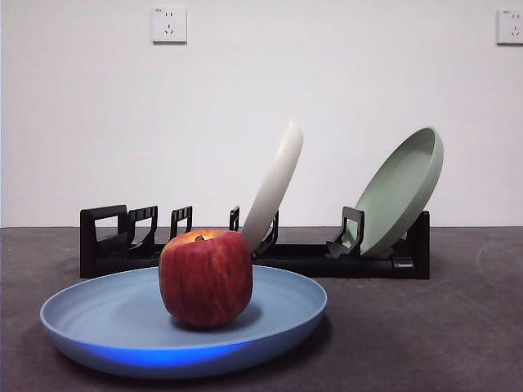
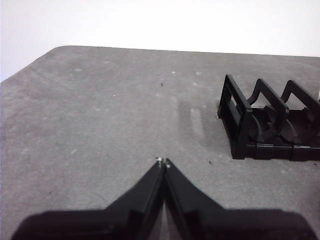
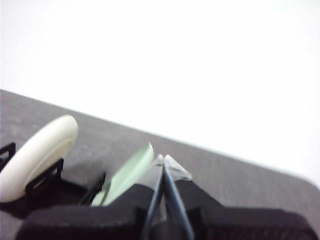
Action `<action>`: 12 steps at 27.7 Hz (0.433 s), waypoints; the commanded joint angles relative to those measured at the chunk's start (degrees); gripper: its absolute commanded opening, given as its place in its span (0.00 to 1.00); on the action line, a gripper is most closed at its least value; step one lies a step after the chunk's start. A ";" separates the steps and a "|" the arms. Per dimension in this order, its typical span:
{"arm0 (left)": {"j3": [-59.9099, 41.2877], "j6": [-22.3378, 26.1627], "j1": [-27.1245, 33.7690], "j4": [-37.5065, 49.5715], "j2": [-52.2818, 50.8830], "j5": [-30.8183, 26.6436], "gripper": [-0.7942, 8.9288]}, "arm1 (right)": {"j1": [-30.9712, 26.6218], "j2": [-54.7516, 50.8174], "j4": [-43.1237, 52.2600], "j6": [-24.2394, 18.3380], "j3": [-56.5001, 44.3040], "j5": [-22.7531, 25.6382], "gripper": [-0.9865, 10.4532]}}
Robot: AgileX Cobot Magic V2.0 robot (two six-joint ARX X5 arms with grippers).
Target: Take the blue plate from the plate rack,put the plate on the table,take the apple from the table,put the apple in the plate
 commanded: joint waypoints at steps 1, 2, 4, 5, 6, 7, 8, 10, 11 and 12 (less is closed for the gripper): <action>-0.74 -0.37 0.20 0.22 -0.09 -0.09 0.08 | -0.50 -2.19 4.28 0.63 -6.64 -0.46 0.09; -0.74 -0.35 0.20 0.22 -0.09 -0.11 0.08 | -0.50 -2.95 5.42 1.49 -9.03 -0.50 0.09; -0.74 -0.37 0.20 0.22 -0.09 -0.11 0.08 | -0.48 -4.20 6.97 2.93 -13.38 -0.48 0.09; -0.74 -0.37 0.20 0.22 -0.09 -0.09 0.08 | -0.48 -4.81 7.87 3.78 -15.67 -0.48 0.09; -0.74 -0.37 0.20 0.22 -0.09 -0.11 0.08 | -0.44 -5.49 8.61 4.63 -17.88 -0.46 0.09; -0.74 -0.37 0.20 0.22 -0.09 -0.11 0.08 | -0.44 -6.12 9.07 5.27 -19.67 -0.46 0.09; -0.76 -0.37 0.20 0.22 -0.09 -0.11 0.08 | -0.44 -6.99 9.03 5.97 -21.49 -0.46 0.09; -0.74 -0.37 0.20 0.22 -0.09 -0.11 0.08 | -0.42 -8.68 8.98 7.21 -24.39 -0.31 0.09; -0.76 -0.37 0.20 0.22 -0.09 -0.11 0.08 | -0.42 -9.49 8.96 7.93 -25.44 -0.24 0.09; -0.76 -0.37 0.20 0.22 -0.09 -0.11 0.08 | -0.42 -10.51 8.96 8.87 -26.62 -0.24 0.09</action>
